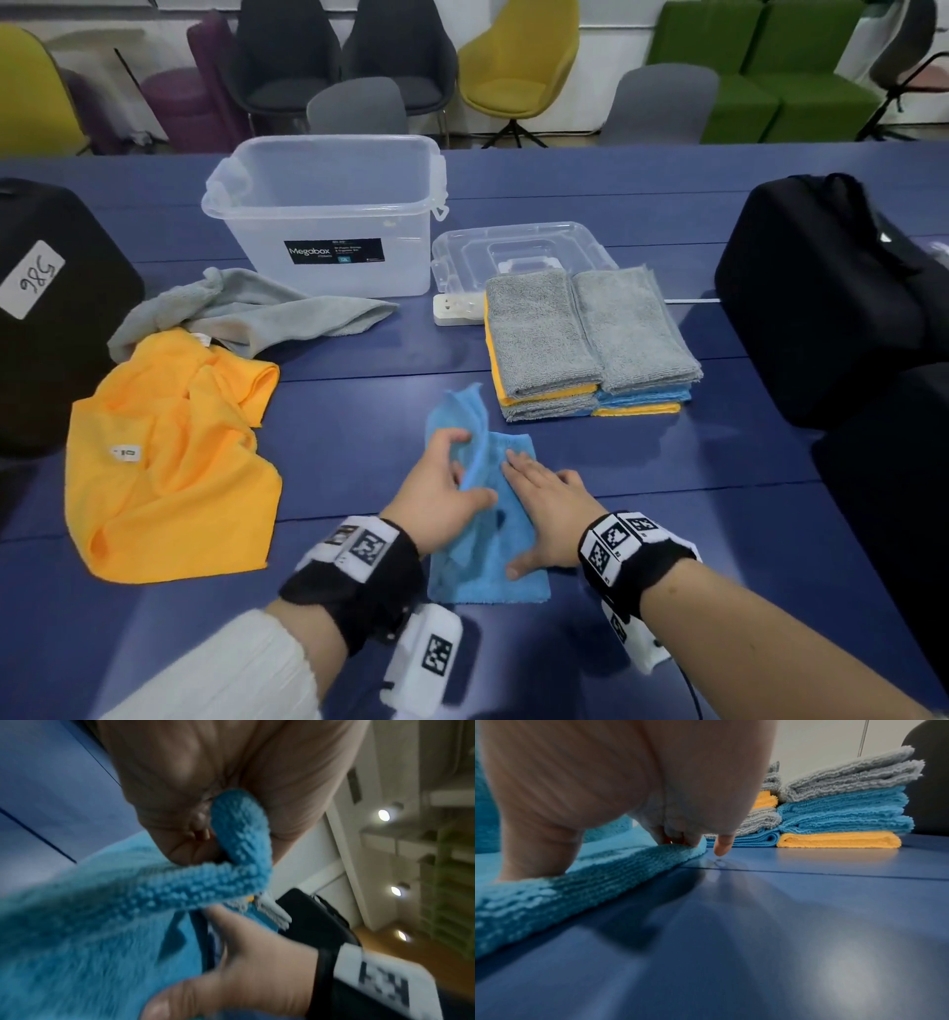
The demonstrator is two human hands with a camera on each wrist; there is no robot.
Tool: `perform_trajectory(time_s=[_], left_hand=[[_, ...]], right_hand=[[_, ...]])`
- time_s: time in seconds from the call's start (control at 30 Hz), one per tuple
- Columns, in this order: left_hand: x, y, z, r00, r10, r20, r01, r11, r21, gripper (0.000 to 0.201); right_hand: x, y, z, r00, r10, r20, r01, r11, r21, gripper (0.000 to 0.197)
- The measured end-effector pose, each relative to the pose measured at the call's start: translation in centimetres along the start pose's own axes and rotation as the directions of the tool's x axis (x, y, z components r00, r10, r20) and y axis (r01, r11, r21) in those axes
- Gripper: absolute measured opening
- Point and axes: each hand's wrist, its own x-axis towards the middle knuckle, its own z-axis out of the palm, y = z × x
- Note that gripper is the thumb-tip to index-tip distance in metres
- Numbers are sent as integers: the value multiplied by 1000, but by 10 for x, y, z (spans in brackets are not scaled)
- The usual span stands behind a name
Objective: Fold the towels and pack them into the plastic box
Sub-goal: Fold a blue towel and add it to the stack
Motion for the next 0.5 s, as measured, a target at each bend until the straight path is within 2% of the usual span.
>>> perform_trajectory(time_s=[0.1,0.17,0.23,0.3,0.37,0.43,0.5], left_hand=[[6,-4,33,998,-1,68,-12,982,187,77],[9,-12,47,997,-29,70,12,971,240,81],[10,-18,54,997,-48,64,28,960,278,79],[12,-20,57,997,-55,60,35,954,297,76],[14,-21,59,997,-57,48,40,952,304,75],[15,-22,60,997,-63,38,48,950,310,75],[16,-23,61,997,-65,43,49,949,313,78]], right_hand=[[-1,2,0,996,-5,-85,12,997,75,129],[-5,7,-1,989,56,-135,-27,978,206,119],[-10,15,0,972,150,-182,-87,945,315,91],[-13,23,4,944,223,-241,-103,898,429,53],[-16,23,3,932,294,-213,-101,774,626,27],[-14,21,0,928,341,-153,-101,624,775,18],[-10,19,-4,913,385,-136,-98,531,842,14]])
